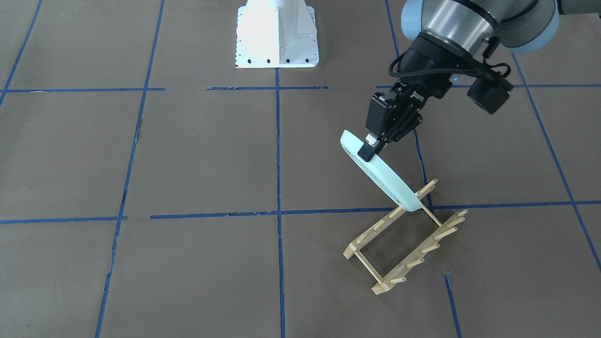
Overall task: Place plate on rack
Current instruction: 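Lift the plate with the left gripper and tilt it upright above the rack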
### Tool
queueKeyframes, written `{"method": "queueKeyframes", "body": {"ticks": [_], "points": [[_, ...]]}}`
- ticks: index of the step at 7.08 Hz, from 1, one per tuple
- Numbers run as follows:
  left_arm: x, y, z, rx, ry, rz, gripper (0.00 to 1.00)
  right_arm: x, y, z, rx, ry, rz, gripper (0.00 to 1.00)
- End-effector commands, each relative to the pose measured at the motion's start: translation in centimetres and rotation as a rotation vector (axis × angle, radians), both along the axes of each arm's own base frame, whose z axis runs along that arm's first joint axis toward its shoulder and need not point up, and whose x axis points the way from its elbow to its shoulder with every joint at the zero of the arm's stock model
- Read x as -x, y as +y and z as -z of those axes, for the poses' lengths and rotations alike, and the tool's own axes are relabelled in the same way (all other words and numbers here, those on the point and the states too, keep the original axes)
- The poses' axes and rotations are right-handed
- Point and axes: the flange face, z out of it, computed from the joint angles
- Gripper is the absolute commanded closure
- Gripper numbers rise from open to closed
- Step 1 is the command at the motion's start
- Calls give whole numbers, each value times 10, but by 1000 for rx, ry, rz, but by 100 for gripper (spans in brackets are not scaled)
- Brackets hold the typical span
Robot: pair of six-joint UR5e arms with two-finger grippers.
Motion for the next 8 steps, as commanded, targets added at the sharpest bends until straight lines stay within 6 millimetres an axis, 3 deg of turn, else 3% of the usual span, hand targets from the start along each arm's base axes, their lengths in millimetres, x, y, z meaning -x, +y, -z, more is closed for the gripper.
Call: {"method": "queueKeyframes", "body": {"ticks": [1,2,5,8], "points": [[32,-42,-48,-51,107,82,100,0,0,0,1,0,0,0],[36,-55,-68,-81,147,99,100,0,0,0,1,0,0,0],[32,-73,-103,-110,261,181,100,0,0,0,-1,0,0,0],[-1,-66,-115,-96,258,136,100,0,0,0,-1,0,0,0]]}}
